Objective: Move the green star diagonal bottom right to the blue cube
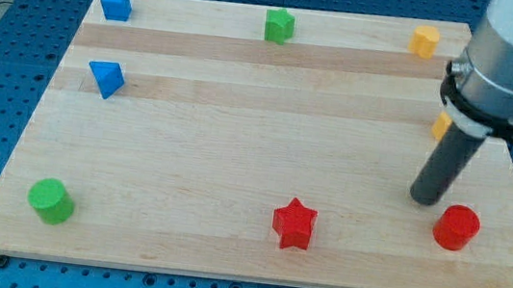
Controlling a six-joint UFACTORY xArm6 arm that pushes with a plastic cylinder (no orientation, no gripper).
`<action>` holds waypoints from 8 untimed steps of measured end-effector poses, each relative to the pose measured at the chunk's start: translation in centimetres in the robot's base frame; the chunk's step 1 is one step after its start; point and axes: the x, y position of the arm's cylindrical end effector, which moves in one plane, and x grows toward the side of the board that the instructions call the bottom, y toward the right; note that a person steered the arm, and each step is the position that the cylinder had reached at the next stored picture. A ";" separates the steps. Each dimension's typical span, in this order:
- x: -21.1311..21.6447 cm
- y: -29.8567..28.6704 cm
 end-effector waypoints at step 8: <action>-27.6 -22.7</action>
